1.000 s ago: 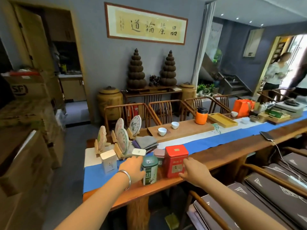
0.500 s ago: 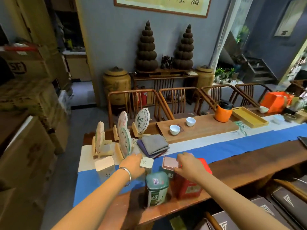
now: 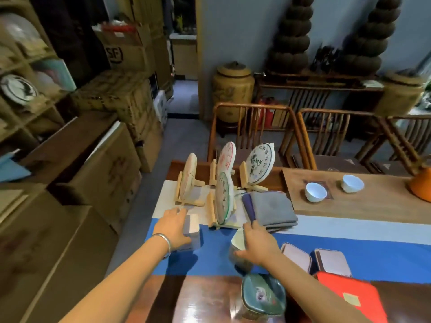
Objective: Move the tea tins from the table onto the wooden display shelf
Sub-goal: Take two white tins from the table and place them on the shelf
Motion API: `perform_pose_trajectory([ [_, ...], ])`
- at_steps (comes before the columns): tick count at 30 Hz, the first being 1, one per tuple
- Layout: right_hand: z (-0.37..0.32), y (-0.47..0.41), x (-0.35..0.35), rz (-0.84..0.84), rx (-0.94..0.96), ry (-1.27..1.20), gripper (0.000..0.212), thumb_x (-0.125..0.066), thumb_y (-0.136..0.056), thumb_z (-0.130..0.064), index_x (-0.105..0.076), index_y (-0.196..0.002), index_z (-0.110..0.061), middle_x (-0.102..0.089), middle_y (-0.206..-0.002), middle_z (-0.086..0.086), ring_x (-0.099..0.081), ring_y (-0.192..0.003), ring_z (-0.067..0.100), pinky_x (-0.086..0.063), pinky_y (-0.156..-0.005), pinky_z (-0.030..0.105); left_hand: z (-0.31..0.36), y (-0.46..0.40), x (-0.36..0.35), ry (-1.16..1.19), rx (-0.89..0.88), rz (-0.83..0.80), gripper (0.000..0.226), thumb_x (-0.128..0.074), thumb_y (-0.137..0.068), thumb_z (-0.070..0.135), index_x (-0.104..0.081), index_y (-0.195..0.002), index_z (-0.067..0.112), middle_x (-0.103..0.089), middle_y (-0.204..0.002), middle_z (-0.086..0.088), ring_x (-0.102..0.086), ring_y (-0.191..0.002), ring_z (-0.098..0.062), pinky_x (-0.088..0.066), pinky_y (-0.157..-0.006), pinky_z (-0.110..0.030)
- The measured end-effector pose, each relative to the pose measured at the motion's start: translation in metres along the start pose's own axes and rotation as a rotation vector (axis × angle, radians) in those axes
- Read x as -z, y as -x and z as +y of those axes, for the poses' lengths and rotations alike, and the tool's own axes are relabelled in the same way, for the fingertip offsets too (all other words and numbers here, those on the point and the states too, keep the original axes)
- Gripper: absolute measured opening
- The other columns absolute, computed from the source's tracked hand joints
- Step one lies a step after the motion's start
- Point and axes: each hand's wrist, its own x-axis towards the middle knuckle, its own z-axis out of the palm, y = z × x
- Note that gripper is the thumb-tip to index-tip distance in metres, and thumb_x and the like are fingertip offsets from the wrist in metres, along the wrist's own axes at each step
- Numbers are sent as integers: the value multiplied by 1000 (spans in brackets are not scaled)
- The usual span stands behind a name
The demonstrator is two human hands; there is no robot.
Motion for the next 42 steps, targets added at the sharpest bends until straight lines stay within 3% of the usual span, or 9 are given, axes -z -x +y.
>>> perform_pose_trajectory([
  [3,2,-12,-17,-71,-19,38,70,-70,-75,-48,-36,-125,-11,-46,-123,12,-50,-114,32,-47,-82,39,-11,-10,-11,-20,21,-34,90,-72,-72,43,-25,-144,19,-42,-136,-7,-38,-126,-28,-43,-100,-39],
  [8,14,-21,-30,-102,-12,43,72,-65,-83,-40,-29,-137,-10,-43,-134,13,-45,-122,32,-45,-90,40,-24,-22,-31,60,19,-16,69,-70,-77,28,-33,-135,23,-46,-127,-7,-47,-118,-28,-48,-90,-41],
  [16,19,-21,-31,-106,53,-46,65,-63,-84,-34,-30,-135,-9,-43,-132,13,-47,-119,31,-45,-90,38,-28,-26,-45,260,29,42,68,-75,-73,28,-35,-128,26,-50,-121,-7,-49,-114,-28,-47,-91,-40],
  [24,-5,-14,-13,-103,226,-139,61,-65,-79,-40,-35,-127,-18,-55,-117,8,-54,-105,28,-46,-75,36,-56,30,-45,374,91,78,69,-73,-72,35,-40,-132,29,-53,-123,0,-51,-114,-23,-45,-91,-36],
  [29,-78,-18,7,-99,468,-116,53,-69,-72,-36,-36,-112,-25,-56,-102,2,-55,-89,22,-40,-61,33,-102,97,-12,445,222,178,67,-78,-68,32,-46,-127,29,-55,-122,0,-52,-109,-18,-41,-84,-27],
  [34,-176,-6,29,-102,713,-100,53,-68,-71,-38,-39,-114,-27,-55,-105,3,-54,-93,21,-47,-72,39,-154,199,22,458,326,274,64,-82,-67,29,-52,-123,24,-58,-123,3,-53,-110,-16,-43,-90,-29],
  [37,-242,17,41,-74,879,-121,56,-71,-71,-35,-44,-119,-24,-49,-107,2,-48,-101,19,-39,-71,26,-185,276,37,544,409,323,61,-82,-69,23,-54,-124,24,-58,-124,5,-54,-112,-14,-44,-95,-32],
  [39,-290,36,51,-57,1001,-113,57,-73,-72,-33,-48,-122,-21,-49,-108,2,-44,-106,17,-31,-70,18,-206,329,48,613,466,378,63,-82,-70,20,-54,-126,23,-57,-123,5,-54,-112,-13,-44,-94,-26],
  [42,-365,76,67,-57,1122,-104,64,-75,-74,-35,-47,-130,-21,-47,-112,-2,-46,-108,13,-31,-74,9,-234,412,67,707,522,475,62,-81,-73,14,-52,-127,22,-55,-120,8,-54,-106,-3,-41,-80,-4],
])
